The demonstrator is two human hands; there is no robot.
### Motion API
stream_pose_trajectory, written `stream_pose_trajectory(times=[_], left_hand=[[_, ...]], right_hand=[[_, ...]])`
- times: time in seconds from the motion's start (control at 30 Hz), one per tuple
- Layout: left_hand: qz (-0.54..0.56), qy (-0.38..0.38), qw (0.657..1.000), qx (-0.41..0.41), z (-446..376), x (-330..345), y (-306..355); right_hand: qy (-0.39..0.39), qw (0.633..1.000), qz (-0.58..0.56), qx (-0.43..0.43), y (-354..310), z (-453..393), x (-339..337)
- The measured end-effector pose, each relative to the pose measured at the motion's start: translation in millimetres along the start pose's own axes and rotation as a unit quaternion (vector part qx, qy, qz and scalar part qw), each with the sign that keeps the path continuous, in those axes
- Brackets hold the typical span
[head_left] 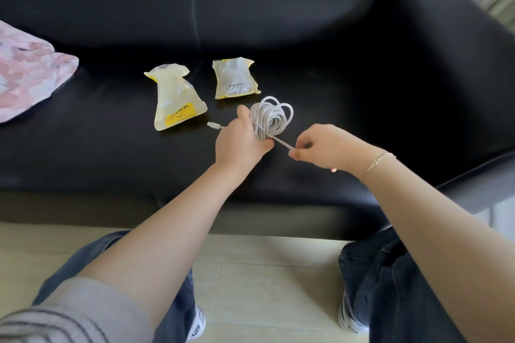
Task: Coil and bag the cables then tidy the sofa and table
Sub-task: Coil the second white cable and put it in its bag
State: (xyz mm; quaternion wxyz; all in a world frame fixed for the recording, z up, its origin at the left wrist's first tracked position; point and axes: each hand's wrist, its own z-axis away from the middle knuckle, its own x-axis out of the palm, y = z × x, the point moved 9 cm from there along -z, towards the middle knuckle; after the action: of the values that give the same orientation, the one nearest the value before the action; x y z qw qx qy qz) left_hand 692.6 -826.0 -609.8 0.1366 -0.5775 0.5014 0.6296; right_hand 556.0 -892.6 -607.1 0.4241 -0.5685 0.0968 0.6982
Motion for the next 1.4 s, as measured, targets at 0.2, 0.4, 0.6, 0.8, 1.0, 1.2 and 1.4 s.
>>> stream_pose_trajectory(times=[0.2,0.4,0.6,0.8,1.0,1.2,1.4], left_hand=[[-0.027,-0.029,0.999,0.025,-2,5,0],[-0.078,-0.007,0.993,0.086,1,5,7],[-0.081,-0.031,0.991,0.099,4,12,12],[-0.065,-0.024,0.991,0.112,7,10,12],[0.045,-0.189,0.98,0.04,6,29,-5],[0.132,-0.283,0.95,-0.004,8,39,-7],[0.127,-0.284,0.95,0.018,12,31,-4]], right_hand=[[-0.029,0.999,0.006,-0.013,-7,5,-1],[0.14,0.99,-0.01,0.022,23,-7,-32],[0.215,0.968,-0.067,-0.111,-2,2,-39],[0.222,0.962,-0.121,-0.102,3,-5,-31],[0.189,0.96,-0.17,-0.118,0,-10,-18],[0.215,0.944,-0.22,-0.118,6,-8,-29],[0.167,0.944,-0.245,-0.147,-9,-6,-25]])
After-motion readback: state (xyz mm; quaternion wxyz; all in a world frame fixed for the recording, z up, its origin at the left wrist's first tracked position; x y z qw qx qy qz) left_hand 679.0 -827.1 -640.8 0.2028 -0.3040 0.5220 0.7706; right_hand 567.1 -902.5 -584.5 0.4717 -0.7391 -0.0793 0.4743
